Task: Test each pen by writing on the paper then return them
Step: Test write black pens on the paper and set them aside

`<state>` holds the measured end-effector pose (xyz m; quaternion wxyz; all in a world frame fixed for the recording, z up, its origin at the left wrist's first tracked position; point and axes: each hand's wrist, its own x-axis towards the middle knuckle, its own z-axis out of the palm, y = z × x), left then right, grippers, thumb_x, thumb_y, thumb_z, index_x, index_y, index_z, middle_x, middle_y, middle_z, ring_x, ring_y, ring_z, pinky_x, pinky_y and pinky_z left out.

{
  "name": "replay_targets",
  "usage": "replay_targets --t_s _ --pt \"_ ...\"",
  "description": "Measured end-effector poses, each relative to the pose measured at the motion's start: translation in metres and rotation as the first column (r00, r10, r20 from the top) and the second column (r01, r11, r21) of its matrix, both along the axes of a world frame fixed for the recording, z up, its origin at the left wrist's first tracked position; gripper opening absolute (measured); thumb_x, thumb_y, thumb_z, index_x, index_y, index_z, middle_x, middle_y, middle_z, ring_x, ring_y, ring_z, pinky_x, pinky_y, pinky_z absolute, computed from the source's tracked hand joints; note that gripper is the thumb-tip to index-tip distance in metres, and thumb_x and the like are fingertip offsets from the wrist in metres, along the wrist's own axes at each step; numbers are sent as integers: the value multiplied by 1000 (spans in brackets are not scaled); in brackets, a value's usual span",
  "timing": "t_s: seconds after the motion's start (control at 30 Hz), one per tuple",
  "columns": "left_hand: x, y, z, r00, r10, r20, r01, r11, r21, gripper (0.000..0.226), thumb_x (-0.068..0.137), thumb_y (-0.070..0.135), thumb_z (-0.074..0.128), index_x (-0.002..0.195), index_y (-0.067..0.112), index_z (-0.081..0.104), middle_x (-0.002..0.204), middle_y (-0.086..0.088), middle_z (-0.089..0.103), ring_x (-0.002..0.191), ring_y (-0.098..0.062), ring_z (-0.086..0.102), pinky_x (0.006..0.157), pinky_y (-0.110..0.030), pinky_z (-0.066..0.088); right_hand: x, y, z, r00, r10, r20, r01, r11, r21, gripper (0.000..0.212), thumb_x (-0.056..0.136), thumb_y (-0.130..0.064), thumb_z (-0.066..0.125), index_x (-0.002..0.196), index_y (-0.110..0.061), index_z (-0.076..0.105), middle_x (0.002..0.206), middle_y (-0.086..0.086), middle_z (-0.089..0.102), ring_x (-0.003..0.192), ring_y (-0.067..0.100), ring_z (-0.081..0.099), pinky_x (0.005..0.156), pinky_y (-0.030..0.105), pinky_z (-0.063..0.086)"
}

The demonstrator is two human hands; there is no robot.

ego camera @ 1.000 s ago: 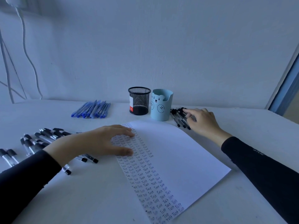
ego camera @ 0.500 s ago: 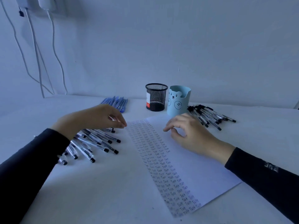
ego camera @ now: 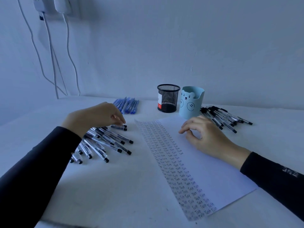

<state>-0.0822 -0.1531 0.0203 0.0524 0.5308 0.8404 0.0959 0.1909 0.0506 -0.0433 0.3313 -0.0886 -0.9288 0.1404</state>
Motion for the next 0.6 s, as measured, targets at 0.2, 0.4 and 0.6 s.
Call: replay_targets --t_s 0.2,0.4,0.6 --pt "-3 3 -4 1000 -15 -3 15 999 50 8 87 22 71 93 26 74 91 12 68 90 -6 62 75 -12 43 1 1 0 1000 -13 -12 13 1000 9 29 85 -33 47 86 -27 75 91 -19 65 95 12 57 91 41 45" --pt "41 28 -16 911 -361 -200 412 765 496 17 81 20 74 98 19 77 84 11 63 79 -9 62 74 -10 47 0 5 -1 998 -59 -30 59 998 3 31 84 -34 44 86 -27 75 90 -17 67 93 15 57 91 43 45" --pt "78 45 -40 853 -505 -131 507 743 437 35 91 3 62 124 15 66 111 3 67 86 -1 60 78 0 39 -3 7 -1 994 -111 -18 109 992 -60 34 86 -39 49 100 -25 77 94 -13 67 93 15 54 92 43 45"
